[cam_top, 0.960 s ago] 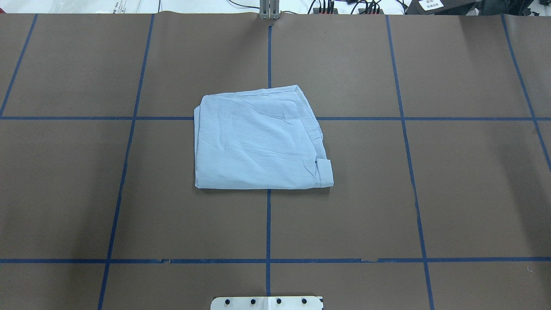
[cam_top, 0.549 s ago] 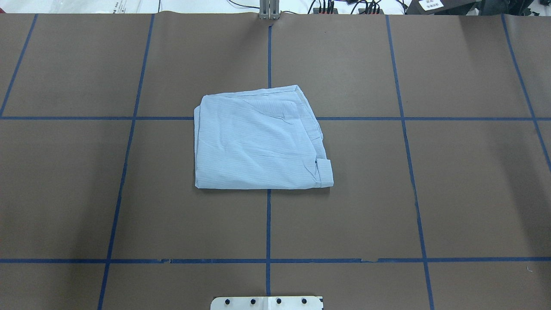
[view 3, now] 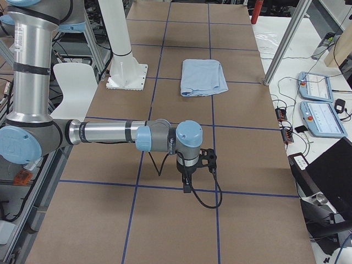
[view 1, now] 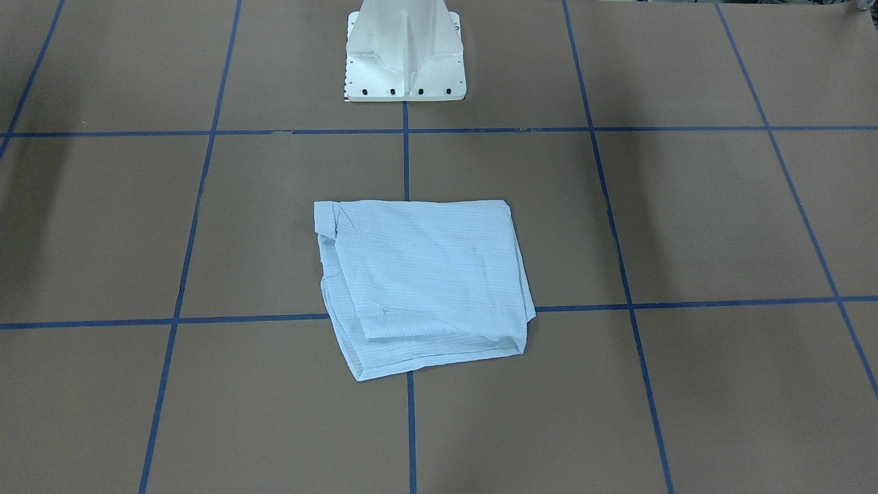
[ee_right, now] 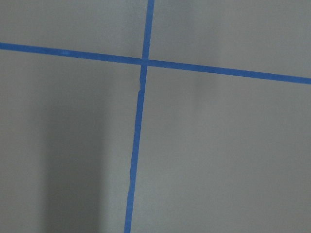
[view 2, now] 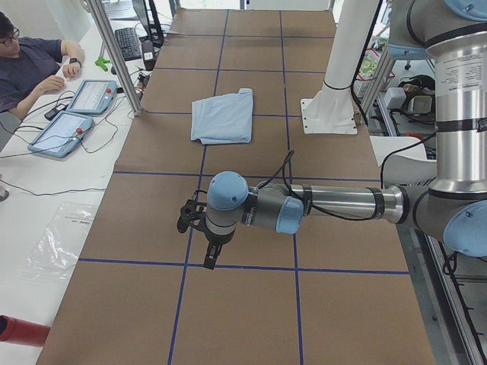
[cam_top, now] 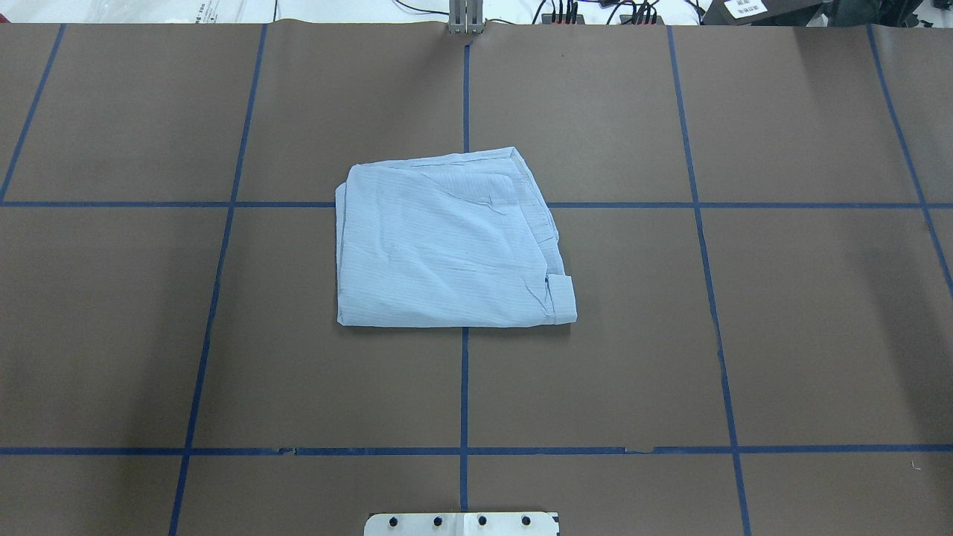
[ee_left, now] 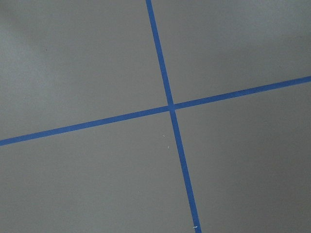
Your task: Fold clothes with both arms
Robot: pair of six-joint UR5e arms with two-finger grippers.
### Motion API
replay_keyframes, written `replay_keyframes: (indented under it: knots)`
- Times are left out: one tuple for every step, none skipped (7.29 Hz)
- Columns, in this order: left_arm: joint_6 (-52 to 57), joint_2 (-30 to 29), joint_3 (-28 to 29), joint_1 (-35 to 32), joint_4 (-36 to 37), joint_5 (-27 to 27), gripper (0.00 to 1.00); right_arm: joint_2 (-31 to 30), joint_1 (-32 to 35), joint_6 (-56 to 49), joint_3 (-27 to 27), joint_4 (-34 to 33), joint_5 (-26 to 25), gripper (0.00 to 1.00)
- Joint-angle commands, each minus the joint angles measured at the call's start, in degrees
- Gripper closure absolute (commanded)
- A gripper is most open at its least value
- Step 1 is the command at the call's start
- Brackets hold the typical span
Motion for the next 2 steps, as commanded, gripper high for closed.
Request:
replay_keyframes:
  knots:
    - [0.00,-0.02,-0.14,0.00,0.00,0.00,0.00,-0.02,0.00,0.00,0.03,0.00,0.00,0.00]
    - [0.00,-0.02,-0.14,0.00,0.00,0.00,0.00,0.06,0.00,-0.09,0.03,0.00,0.00,0.00]
